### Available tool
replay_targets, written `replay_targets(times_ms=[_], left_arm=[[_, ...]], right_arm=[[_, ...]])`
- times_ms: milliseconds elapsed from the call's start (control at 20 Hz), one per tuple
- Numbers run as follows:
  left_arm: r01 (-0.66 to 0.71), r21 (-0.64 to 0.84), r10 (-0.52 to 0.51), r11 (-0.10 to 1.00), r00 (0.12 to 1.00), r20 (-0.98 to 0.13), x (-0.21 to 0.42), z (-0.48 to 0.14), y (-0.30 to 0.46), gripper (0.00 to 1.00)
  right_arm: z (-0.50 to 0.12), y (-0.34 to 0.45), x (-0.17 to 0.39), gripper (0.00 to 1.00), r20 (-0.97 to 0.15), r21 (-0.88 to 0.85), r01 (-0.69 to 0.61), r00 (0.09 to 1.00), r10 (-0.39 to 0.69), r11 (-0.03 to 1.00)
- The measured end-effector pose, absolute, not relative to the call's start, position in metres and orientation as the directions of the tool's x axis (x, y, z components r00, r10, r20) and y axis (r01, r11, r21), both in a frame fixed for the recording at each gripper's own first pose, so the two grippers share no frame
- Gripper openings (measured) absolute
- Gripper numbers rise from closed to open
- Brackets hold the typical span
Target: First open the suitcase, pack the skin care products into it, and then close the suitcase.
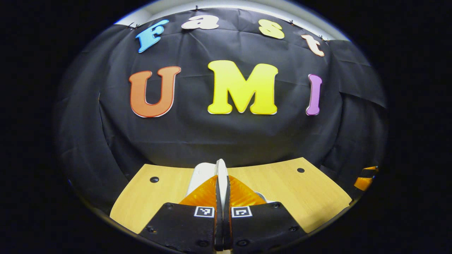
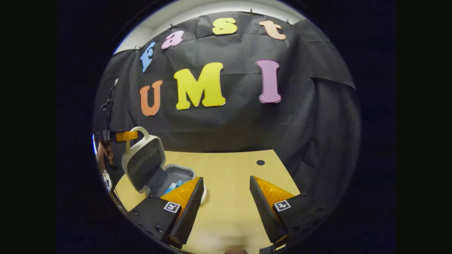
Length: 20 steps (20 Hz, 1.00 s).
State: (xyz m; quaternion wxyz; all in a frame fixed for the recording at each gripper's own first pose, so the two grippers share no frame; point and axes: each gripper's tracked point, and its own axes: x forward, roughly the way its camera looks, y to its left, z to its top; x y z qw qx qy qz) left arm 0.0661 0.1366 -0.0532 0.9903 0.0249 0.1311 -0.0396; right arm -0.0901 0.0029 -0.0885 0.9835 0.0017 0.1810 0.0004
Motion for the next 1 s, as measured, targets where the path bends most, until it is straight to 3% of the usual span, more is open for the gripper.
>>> replay_targets(times_ms=[500,1000], left_arm=[[0.236,0.003,-0.217,0.972,0.899,-0.381,0.081,-0.135,0.019,0.04],[0.286,-0.018,-0.253,0.958,0.815,-0.52,0.09,-0.233,-0.036,0.04]], right_arm=[[-0.084,-0.09,-0.111,0.77,-0.403,-0.041,0.145,0.903,-0.149,0.989],[-0.084,-0.132,-0.127,0.75,-0.434,-0.09,0.224,0.868,-0.241,0.97]])
